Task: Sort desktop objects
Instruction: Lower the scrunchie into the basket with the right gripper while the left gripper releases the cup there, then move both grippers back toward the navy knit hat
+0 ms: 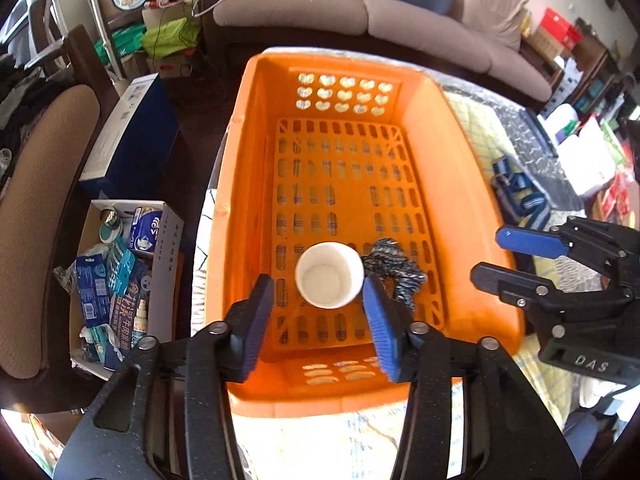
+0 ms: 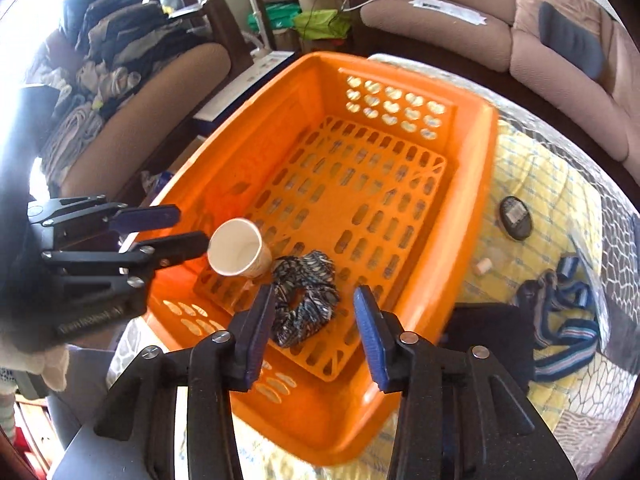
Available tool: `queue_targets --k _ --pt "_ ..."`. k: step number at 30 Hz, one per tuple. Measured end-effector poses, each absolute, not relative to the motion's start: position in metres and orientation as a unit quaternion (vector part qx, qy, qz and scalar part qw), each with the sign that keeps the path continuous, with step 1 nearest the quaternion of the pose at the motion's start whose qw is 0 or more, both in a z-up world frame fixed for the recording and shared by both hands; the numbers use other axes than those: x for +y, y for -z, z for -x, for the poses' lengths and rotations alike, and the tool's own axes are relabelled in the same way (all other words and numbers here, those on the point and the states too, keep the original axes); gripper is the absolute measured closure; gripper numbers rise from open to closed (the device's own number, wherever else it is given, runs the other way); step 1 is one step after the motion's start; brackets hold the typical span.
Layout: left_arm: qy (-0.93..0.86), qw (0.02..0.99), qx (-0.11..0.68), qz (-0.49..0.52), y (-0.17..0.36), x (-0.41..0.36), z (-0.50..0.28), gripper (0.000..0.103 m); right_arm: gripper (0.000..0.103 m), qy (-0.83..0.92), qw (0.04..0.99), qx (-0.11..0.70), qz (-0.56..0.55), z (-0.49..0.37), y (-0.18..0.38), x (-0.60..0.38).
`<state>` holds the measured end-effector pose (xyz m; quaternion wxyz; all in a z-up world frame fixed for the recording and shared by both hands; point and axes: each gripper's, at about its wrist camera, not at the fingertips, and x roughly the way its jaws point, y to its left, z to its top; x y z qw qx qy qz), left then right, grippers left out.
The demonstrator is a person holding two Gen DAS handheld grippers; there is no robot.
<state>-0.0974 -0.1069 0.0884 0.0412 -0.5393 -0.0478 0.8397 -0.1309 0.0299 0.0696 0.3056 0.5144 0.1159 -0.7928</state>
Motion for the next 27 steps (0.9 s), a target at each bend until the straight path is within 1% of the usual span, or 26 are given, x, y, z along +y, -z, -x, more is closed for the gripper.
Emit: queue_targets --k 3,5,8,17,22,27 --pt "-0.844 0.049 -0.050 0.531 -0.101 -0.100 0.091 0.048 0.054 0.802 0.298 0.106 -0.507 0.125 -0.082 0.047" --pt "-0.847 0.060 -0.054 0.526 -0.108 -0.092 0.086 0.045 0.052 0.807 0.292 0.097 -0.504 0.120 -0.089 0.061" --pt "-0.849 0.084 -0.052 0.519 -0.120 -0.074 0.076 0.045 0.049 0.816 0.277 0.086 -0.500 0.112 -0.099 0.088" --pt "-0.846 0.152 -0.023 0.511 -0.135 0.008 0.051 0.045 0.048 0.834 0.214 0.050 -0.506 0.089 -0.109 0.189" --pt "-0.834 0.188 -0.020 0.518 -0.122 0.060 0.039 0.045 0.048 0.838 0.186 0.020 -0.513 0.078 -0.101 0.236" --pt "-0.812 0.204 -0.041 0.546 -0.092 0.098 0.035 0.045 0.048 0.835 0.174 -0.004 -0.522 0.070 -0.084 0.267"
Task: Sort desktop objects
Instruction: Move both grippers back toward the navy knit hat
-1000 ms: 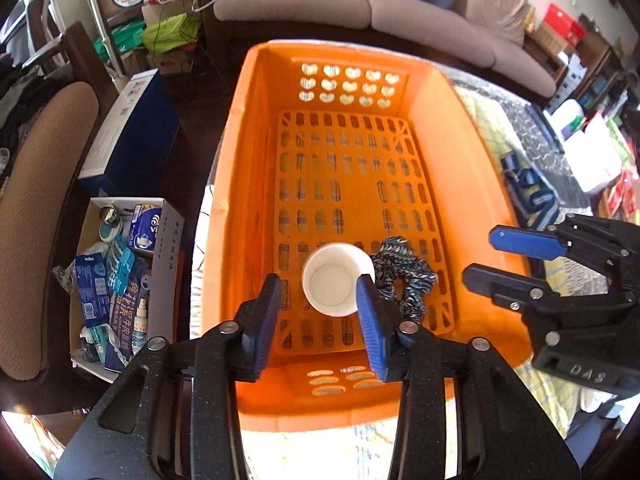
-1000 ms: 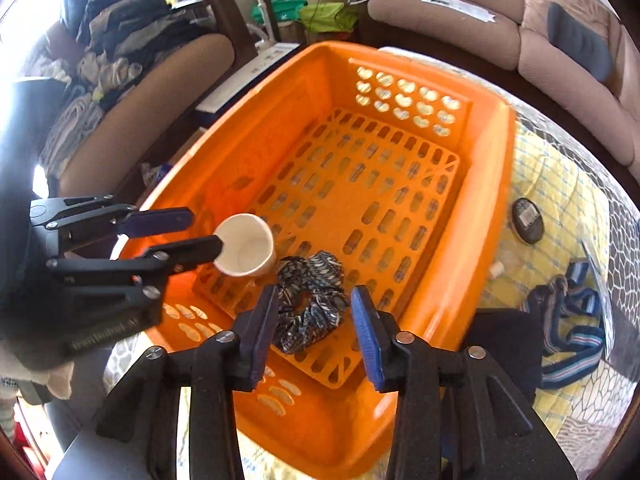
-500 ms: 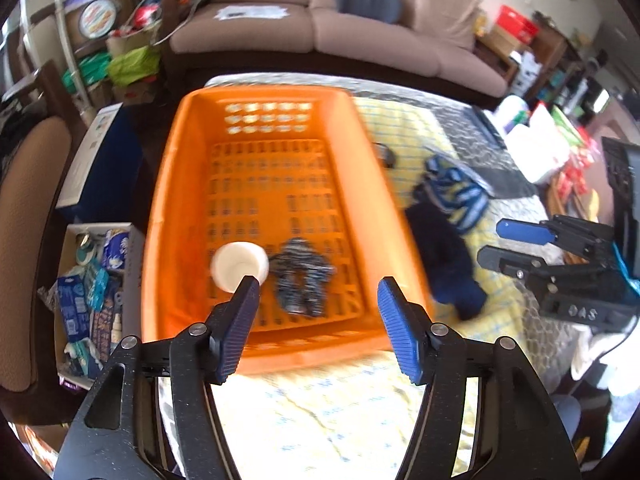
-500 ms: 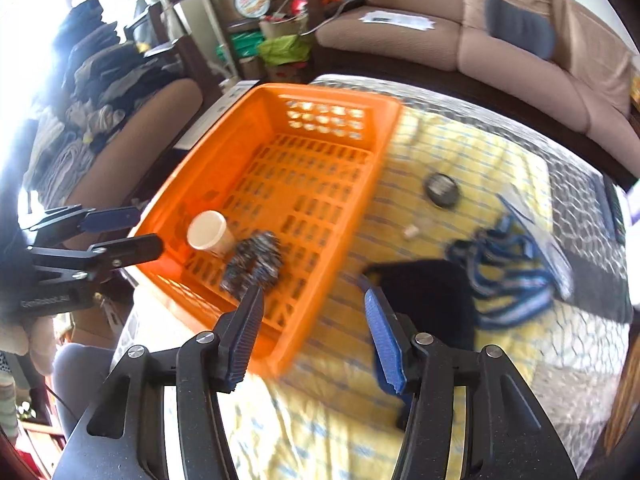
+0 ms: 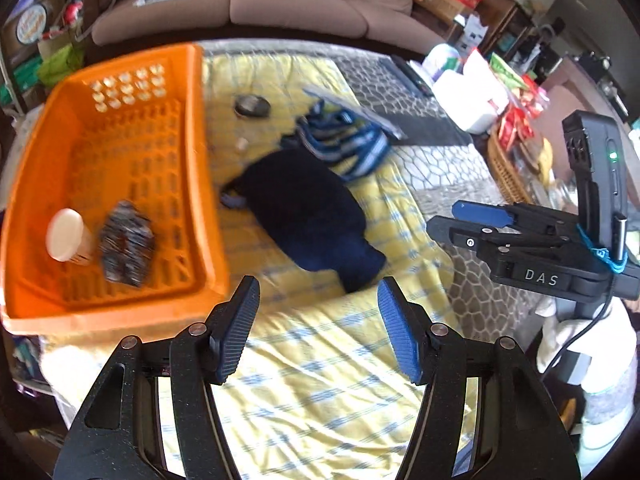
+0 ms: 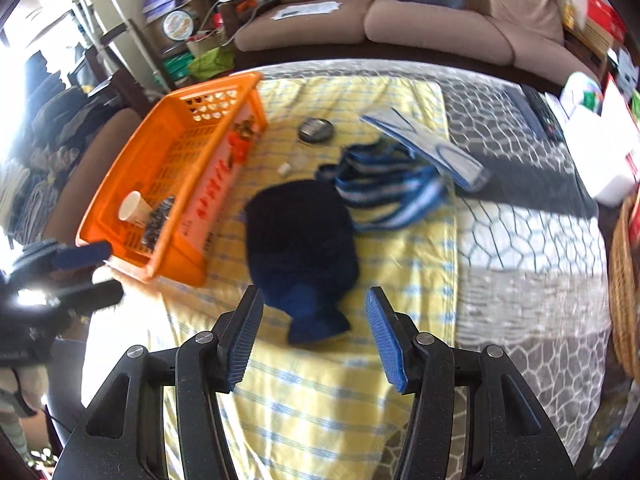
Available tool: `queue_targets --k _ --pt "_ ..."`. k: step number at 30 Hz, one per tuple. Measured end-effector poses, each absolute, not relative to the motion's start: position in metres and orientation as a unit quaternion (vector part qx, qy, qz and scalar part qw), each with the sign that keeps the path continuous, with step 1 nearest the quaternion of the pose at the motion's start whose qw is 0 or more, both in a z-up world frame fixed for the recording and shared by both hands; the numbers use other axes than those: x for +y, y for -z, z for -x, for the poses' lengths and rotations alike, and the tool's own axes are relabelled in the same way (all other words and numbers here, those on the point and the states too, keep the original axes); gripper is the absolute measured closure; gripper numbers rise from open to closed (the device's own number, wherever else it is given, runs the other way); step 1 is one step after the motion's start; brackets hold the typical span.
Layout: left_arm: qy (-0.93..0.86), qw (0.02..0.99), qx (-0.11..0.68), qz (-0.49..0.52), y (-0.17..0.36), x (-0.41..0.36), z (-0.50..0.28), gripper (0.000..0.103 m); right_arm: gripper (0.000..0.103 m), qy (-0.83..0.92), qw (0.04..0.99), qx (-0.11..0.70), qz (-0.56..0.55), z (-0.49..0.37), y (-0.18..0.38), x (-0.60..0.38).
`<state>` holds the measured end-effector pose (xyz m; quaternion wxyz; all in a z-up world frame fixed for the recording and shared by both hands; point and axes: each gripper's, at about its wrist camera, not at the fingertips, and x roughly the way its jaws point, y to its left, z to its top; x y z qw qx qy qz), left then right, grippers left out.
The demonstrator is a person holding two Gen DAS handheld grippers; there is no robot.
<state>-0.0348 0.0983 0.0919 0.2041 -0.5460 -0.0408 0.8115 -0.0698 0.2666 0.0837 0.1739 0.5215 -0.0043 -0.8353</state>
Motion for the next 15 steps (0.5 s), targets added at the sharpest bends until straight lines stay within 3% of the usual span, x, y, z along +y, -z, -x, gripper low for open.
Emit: queue_targets --k 15 --pt "-0.781 0.186 -0.059 0.594 -0.032 0.140 0.069 0.045 0.047 0.819 0.178 -0.088 -0.538 0.097 -0.035 0.311"
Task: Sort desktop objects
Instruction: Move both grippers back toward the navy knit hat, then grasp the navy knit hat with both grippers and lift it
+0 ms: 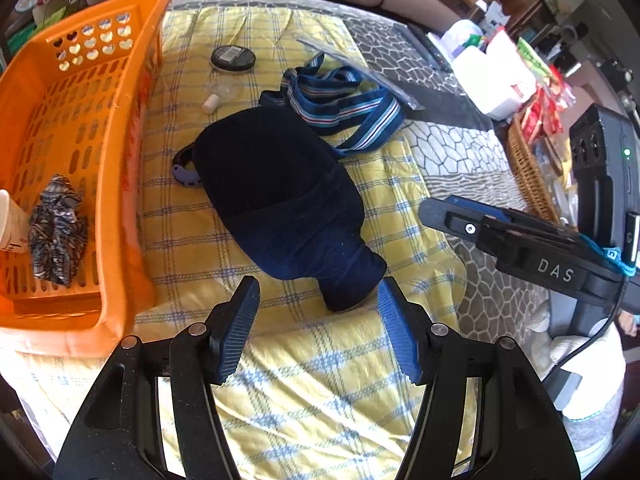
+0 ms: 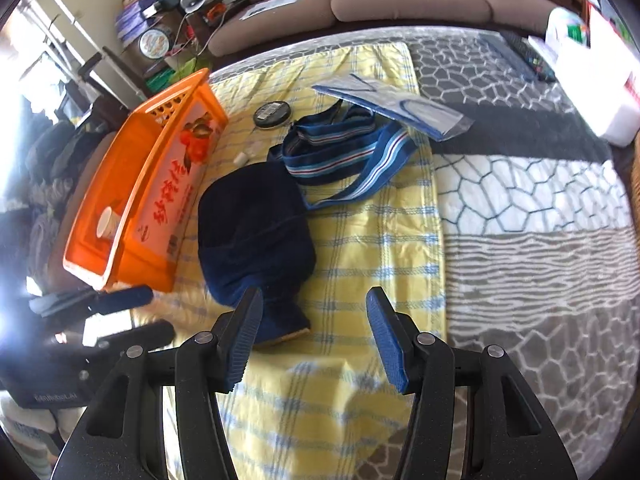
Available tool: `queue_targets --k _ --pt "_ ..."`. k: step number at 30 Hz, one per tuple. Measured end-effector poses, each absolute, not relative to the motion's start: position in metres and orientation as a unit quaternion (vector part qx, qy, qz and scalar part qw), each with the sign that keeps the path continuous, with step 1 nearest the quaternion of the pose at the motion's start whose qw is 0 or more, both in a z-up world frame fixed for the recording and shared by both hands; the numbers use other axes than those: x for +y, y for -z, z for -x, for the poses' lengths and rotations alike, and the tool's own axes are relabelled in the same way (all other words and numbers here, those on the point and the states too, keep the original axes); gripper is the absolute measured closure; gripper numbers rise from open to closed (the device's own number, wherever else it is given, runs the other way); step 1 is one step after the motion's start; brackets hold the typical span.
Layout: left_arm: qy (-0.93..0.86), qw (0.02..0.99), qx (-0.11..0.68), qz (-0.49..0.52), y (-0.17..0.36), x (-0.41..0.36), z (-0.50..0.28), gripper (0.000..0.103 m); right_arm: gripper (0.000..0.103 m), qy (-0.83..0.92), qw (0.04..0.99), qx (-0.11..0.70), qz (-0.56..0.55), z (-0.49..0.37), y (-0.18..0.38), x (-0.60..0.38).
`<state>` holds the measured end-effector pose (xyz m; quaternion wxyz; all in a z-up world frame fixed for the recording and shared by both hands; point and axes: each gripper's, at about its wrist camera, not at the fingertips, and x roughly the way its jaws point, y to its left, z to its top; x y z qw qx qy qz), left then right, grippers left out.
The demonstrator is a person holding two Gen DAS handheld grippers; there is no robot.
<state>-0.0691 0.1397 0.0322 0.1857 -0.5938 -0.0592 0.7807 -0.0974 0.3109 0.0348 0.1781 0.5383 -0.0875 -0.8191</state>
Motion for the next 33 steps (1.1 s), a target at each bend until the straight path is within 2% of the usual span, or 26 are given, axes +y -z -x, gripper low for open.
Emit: queue_targets --k 5,14,16,26,29,33 --pt "-0.773 0.178 -0.064 0.606 -0.015 0.147 0.081 0.045 0.047 0.800 0.200 -0.152 -0.545 0.119 -0.012 0.317" --pt "-0.760 0.161 -0.063 0.627 0.008 0.150 0.104 0.042 0.047 0.774 0.230 -0.207 -0.552 0.150 0.015 0.317" --pt "-0.760 0.164 -0.064 0.626 0.008 0.151 0.105 0.037 0.048 0.769 0.242 -0.207 -0.555 0.157 0.017 0.312" --pt "-0.759 0.151 -0.073 0.629 0.016 0.150 0.099 0.036 0.047 0.751 0.268 -0.184 -0.575 0.169 0.033 0.294" --pt "-0.752 0.149 -0.101 0.634 0.024 0.145 0.103 0.033 0.047 0.748 0.270 -0.184 -0.577 0.167 0.036 0.293" --pt "-0.736 0.136 -0.158 0.644 0.036 0.131 0.106 0.023 0.047 0.741 0.282 -0.179 -0.582 0.164 0.037 0.288"
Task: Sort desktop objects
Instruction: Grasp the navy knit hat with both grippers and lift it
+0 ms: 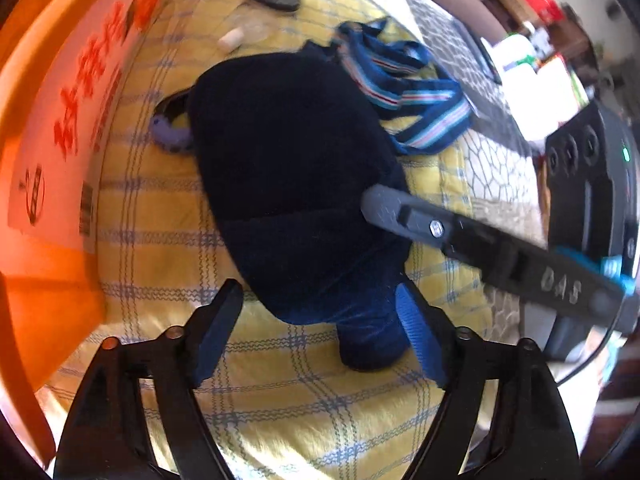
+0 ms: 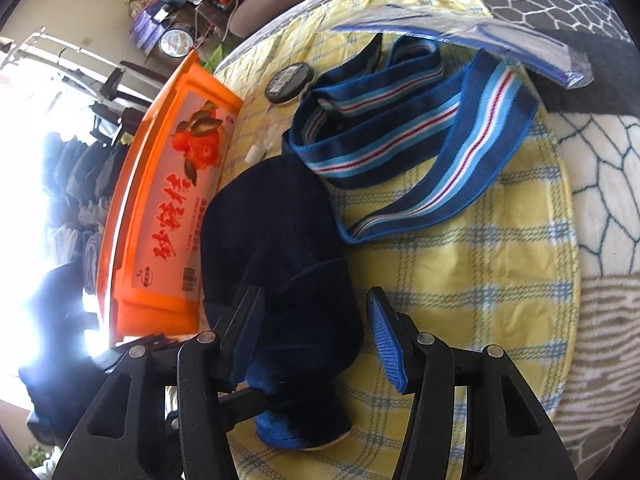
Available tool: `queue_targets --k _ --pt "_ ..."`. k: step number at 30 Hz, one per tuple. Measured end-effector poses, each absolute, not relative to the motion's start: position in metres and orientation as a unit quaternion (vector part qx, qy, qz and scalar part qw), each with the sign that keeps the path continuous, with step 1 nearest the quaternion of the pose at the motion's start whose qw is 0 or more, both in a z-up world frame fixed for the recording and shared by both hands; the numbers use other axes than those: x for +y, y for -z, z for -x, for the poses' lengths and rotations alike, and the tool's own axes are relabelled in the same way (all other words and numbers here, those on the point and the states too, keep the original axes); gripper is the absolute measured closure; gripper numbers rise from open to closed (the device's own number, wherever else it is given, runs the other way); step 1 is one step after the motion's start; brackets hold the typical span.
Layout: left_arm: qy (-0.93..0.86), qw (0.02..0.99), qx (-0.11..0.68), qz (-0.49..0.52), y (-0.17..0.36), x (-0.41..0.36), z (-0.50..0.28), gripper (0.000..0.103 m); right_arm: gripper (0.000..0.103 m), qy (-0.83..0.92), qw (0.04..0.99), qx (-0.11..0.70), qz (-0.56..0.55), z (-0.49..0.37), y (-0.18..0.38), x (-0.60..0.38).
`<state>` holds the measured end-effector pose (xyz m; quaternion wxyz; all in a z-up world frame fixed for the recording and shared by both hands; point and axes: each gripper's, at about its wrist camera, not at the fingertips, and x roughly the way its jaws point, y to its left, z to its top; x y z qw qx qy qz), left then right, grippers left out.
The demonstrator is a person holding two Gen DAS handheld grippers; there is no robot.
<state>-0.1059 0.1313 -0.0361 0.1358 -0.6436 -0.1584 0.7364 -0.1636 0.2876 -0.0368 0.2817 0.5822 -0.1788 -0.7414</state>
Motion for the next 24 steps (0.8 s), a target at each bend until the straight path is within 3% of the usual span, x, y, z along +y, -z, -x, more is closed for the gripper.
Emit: queue_targets --k 3,5,6,15,24 --pt "-0.732 0.135 -0.192 0.640 0.042 0.124 0.107 0.025 0.047 0.743 0.281 -0.167 -0.585 0.162 0.037 0.282" --pt "-0.737 0.147 -0.196 0.630 0.041 0.126 0.107 0.040 0.047 0.743 0.279 -0.169 -0.584 0.161 0.037 0.282" --pt "-0.738 0.149 -0.197 0.628 0.039 0.127 0.106 0.042 0.048 0.743 0.278 -0.171 -0.584 0.161 0.036 0.282" --pt "-0.752 0.154 -0.196 0.611 0.019 0.125 0.099 0.042 0.053 0.755 0.268 -0.164 -0.575 0.152 0.019 0.286" --pt "-0.776 0.171 -0.185 0.578 -0.036 0.122 0.099 0.043 0.054 0.779 0.270 -0.147 -0.547 0.141 -0.031 0.281"
